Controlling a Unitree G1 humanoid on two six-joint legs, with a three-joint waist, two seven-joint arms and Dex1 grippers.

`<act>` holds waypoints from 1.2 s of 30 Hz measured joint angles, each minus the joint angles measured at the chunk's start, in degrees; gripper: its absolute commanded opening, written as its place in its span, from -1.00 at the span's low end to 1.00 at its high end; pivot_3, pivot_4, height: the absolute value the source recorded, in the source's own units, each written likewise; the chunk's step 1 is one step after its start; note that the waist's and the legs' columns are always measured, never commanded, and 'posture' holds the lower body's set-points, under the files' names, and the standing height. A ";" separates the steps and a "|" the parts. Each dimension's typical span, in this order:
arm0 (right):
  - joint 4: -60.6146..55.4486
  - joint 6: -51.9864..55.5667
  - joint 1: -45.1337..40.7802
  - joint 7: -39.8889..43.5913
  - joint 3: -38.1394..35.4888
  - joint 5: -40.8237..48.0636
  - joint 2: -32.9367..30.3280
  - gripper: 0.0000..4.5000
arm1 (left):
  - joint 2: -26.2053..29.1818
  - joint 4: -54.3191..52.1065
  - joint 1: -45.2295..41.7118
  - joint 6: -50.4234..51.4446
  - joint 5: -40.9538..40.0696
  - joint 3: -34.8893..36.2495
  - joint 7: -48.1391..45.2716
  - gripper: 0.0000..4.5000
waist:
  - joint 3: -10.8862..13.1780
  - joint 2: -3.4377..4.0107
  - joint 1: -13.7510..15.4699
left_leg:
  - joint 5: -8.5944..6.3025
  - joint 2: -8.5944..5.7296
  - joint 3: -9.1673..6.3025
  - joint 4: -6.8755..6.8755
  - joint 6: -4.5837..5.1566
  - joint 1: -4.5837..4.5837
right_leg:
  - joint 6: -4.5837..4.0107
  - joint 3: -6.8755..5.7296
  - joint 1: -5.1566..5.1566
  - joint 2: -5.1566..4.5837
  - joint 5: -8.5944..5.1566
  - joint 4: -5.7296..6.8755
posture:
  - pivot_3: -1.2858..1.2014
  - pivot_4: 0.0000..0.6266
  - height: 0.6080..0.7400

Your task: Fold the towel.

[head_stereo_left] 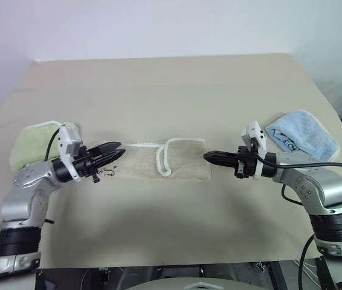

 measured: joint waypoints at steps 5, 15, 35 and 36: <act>-0.68 0.32 -0.14 1.46 -1.27 1.01 -3.51 -1.00 | 2.05 -0.61 9.83 1.03 -1.28 6.56 1.11 0.79 | 0.01 -0.01 0.01 | -0.01 0.04 0.02 -0.05 0.00 -0.03 | -0.17 0.01 0.00 0.00 -0.10 -0.10 | 0.03 -0.52 0.82; -0.83 0.65 -0.75 3.19 0.13 1.62 -3.92 -1.00 | -0.53 -3.55 17.23 16.95 -15.80 14.78 9.52 0.99 | 0.02 -0.01 0.08 | -0.06 0.05 0.01 -0.11 0.08 -0.05 | -0.19 -0.02 0.17 0.02 -0.10 -0.60 | 0.03 -0.52 0.82; -3.53 1.57 -0.27 2.85 0.53 3.89 -3.90 -1.00 | -3.35 -5.57 21.65 34.36 -32.67 19.70 25.49 0.99 | 0.01 -0.01 0.14 | -0.07 0.05 0.03 -0.37 0.08 -0.04 | -0.22 0.00 0.15 -0.02 -0.11 -0.80 | 0.03 -0.52 0.82; -3.61 1.57 -0.27 2.68 0.53 4.03 -3.87 -1.00 | -3.63 -5.40 21.41 34.20 -32.63 19.70 25.58 0.99 | 0.01 -0.01 0.16 | -0.07 0.05 0.03 -0.37 0.08 -0.04 | -0.22 0.00 0.15 -0.02 -0.11 -0.81 | 0.03 -0.52 0.82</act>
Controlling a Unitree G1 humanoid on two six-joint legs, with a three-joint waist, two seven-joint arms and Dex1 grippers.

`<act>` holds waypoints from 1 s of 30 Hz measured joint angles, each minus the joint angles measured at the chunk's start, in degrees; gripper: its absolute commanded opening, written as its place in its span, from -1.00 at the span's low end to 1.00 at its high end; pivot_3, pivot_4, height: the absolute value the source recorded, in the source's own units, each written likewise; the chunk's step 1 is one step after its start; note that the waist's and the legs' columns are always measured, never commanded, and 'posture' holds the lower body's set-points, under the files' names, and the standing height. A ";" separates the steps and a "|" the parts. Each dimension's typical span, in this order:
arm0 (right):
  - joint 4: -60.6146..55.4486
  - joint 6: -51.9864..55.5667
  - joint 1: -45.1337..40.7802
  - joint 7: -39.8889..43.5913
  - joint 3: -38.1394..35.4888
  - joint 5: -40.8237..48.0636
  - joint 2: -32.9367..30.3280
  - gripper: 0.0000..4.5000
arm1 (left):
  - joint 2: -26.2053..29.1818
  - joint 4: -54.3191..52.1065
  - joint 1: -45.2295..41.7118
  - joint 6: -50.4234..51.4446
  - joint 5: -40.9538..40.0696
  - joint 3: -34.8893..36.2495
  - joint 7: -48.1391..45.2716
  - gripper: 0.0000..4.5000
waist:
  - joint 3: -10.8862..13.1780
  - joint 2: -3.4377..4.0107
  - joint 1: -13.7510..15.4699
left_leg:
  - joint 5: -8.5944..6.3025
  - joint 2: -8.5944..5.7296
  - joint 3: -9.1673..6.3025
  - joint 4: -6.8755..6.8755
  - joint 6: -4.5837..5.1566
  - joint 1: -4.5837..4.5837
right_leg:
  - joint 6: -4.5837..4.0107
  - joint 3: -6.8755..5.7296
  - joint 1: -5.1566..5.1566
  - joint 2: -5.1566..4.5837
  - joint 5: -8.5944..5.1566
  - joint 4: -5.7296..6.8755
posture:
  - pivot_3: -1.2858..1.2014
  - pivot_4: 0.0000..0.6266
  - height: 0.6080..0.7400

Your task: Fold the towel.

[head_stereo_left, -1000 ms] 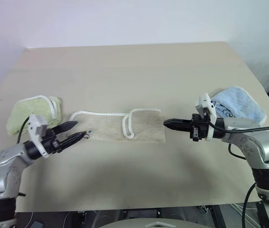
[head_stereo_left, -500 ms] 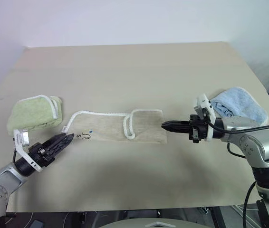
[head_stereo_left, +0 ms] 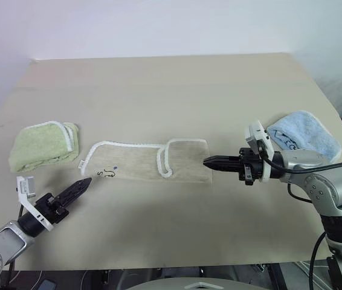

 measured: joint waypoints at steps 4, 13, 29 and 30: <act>-0.23 0.06 0.24 -0.89 -0.02 0.48 0.53 -1.00 | -1.31 1.42 -2.57 -0.89 0.49 -0.44 0.25 0.99 | 0.00 0.00 0.08 | 0.00 0.00 0.00 0.00 0.00 0.00 | 0.00 -0.01 0.00 0.00 0.00 -0.01 | 0.03 -0.52 0.82; -2.05 0.94 1.32 -3.09 -0.11 2.11 1.20 -1.00 | -3.54 4.03 -6.92 -1.98 2.70 -2.14 2.60 0.99 | -0.04 0.06 1.04 | 0.00 0.00 0.01 -0.05 0.00 0.06 | 0.00 0.00 0.02 0.01 0.01 0.00 | 0.03 -0.52 0.82; -3.94 1.28 2.44 -5.78 0.03 3.21 2.27 -1.00 | -4.72 5.30 -7.03 9.43 -20.57 3.84 26.03 0.99 | -0.09 0.12 1.03 | -0.01 -0.01 0.05 -0.12 0.02 0.07 | 0.06 0.07 -0.02 -0.01 0.05 -0.02 | 0.03 -0.52 0.82; -3.94 1.28 2.43 -5.80 0.03 3.21 2.29 -1.00 | -4.68 5.20 -6.53 9.64 -22.45 3.82 27.35 0.99 | -0.09 0.12 1.04 | -0.01 -0.02 0.05 -0.13 0.02 0.07 | 0.06 0.07 -0.02 -0.01 0.05 -0.03 | 0.03 -0.52 0.82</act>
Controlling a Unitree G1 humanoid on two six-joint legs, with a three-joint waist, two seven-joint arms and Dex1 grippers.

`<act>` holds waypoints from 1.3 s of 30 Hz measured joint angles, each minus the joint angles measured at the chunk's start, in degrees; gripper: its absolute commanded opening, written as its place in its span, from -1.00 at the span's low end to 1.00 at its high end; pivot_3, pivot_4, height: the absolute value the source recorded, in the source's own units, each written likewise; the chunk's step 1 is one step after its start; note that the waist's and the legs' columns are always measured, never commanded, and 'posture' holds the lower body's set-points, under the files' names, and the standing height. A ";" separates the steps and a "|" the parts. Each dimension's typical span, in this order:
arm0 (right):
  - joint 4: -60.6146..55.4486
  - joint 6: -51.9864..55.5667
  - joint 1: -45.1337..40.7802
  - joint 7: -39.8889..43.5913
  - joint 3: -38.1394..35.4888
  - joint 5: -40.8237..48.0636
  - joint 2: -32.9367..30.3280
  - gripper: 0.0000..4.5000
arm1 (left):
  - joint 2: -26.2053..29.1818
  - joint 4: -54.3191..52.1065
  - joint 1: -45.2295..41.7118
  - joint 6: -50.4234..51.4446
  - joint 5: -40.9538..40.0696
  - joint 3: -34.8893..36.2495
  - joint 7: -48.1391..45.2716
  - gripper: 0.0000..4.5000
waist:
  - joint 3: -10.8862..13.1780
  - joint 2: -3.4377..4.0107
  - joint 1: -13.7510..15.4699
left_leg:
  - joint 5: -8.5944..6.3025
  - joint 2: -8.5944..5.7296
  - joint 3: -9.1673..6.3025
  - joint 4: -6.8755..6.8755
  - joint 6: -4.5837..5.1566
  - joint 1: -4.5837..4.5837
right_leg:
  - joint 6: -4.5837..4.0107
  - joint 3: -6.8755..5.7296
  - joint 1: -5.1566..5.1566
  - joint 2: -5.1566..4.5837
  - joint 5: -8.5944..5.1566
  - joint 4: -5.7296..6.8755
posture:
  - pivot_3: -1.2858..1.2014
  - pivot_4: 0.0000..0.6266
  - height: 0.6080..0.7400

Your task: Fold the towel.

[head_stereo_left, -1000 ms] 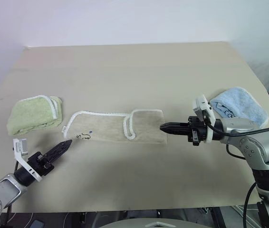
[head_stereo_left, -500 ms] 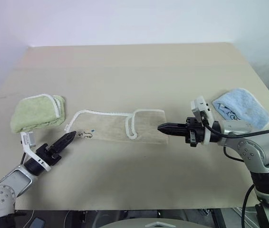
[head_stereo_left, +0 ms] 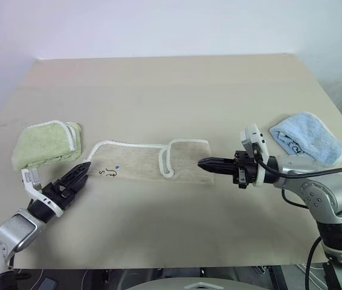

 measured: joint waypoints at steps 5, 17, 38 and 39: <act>0.00 0.00 -0.02 -0.14 0.14 0.00 0.42 -1.00 | 0.90 -0.73 2.36 0.61 -6.92 -0.88 5.02 0.99 | 0.00 0.00 0.04 | 0.00 0.01 0.00 -0.04 0.00 0.00 | -0.05 0.01 -0.01 0.00 -0.03 -0.01 | 0.03 -0.52 0.82; -0.02 0.00 -0.01 -1.10 0.92 0.01 2.04 -1.00 | -2.22 -1.53 0.80 -5.50 -12.41 -3.81 13.31 0.99 | -0.13 0.19 0.74 | 0.00 0.00 0.02 -0.03 0.00 0.10 | -0.09 0.02 0.12 -0.03 -0.04 -0.02 | 0.03 -0.52 0.82; -1.14 0.58 0.24 -2.96 1.91 0.58 3.08 -1.00 | -5.38 0.29 -7.55 -13.26 -14.60 -7.99 25.00 0.99 | -0.21 0.29 1.77 | 0.02 0.01 0.01 -0.01 -0.03 0.19 | -0.24 -0.03 0.24 -0.02 0.01 -0.04 | 0.03 -0.52 0.82; -1.14 0.58 0.24 -3.04 1.95 0.58 3.31 -1.00 | -5.64 0.34 -8.14 -13.61 -14.58 -8.18 25.59 0.99 | -0.21 0.29 1.84 | 0.02 0.01 0.00 -0.01 -0.03 0.19 | -0.23 -0.04 0.23 -0.02 0.01 -0.03 | 0.03 -0.52 0.82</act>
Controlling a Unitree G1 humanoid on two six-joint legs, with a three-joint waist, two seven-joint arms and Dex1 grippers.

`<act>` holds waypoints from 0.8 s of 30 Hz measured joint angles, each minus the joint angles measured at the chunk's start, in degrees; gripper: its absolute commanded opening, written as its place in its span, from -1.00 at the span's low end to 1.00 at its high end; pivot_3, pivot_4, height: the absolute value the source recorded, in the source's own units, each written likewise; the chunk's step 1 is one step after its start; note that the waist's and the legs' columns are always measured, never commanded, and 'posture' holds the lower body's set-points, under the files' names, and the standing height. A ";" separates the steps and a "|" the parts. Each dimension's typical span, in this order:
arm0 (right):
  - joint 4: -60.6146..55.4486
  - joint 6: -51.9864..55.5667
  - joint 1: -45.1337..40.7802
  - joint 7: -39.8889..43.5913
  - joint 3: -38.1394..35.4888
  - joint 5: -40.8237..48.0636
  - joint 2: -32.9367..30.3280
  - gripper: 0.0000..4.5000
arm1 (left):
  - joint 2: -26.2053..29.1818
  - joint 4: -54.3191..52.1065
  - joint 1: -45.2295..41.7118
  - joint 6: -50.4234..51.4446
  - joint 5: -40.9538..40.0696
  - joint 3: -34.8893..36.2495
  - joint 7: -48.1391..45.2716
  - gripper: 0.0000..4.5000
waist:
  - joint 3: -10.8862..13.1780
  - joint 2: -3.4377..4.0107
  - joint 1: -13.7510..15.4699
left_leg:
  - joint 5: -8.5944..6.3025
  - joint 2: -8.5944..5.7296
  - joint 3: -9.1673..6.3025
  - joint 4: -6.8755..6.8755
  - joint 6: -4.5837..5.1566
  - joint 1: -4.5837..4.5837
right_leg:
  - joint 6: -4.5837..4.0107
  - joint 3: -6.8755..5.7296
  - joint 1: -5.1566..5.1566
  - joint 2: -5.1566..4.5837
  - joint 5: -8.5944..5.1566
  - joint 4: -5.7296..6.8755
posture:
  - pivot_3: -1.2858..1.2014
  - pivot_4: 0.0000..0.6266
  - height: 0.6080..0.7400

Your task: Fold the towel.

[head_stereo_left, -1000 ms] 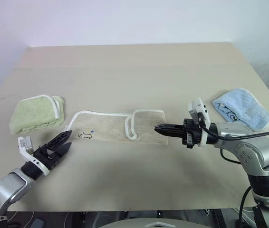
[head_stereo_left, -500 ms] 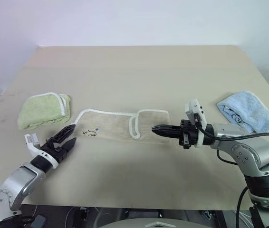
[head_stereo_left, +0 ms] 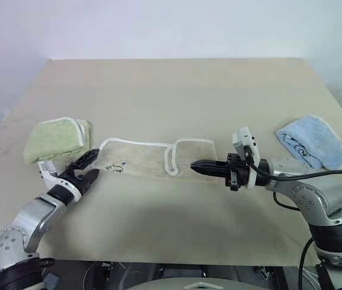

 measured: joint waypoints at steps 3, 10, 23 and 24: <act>0.00 0.00 0.00 -0.27 0.11 0.00 0.47 -1.00 | -0.21 0.01 -1.14 -1.03 0.14 -0.51 1.33 0.99 | 0.00 0.00 -0.04 | 0.01 0.00 -0.01 0.00 -0.01 0.00 | 0.00 -0.01 0.00 0.01 0.00 -0.02 | 0.03 -0.52 0.82; 0.00 0.02 -0.04 -0.53 0.22 -0.01 1.03 -1.00 | -0.81 0.02 -3.89 -2.78 1.38 -2.11 3.33 0.99 | 0.02 -0.05 -0.11 | 0.01 0.00 0.00 0.01 -0.01 -0.04 | 0.03 -0.01 -0.06 0.03 0.01 -0.04 | 0.03 -0.52 0.82; 0.05 0.04 -0.32 -0.39 0.36 -0.08 1.03 -1.00 | 0.90 -3.58 -1.84 -3.15 12.82 -5.16 -4.15 0.42 | 0.04 -0.09 -0.34 | 0.01 0.00 0.01 -0.14 -0.01 -0.15 | 0.04 0.00 -0.21 0.03 0.02 -0.10 | 0.03 -0.52 0.82; 0.08 0.04 -0.32 -0.31 0.36 -0.10 0.99 -1.00 | 0.77 -3.58 -1.44 -3.10 13.07 -5.17 -4.52 0.28 | 0.04 -0.09 -0.33 | 0.01 0.00 0.01 -0.15 -0.01 -0.17 | 0.04 0.00 -0.22 0.03 0.02 -0.10 | 0.03 -0.52 0.82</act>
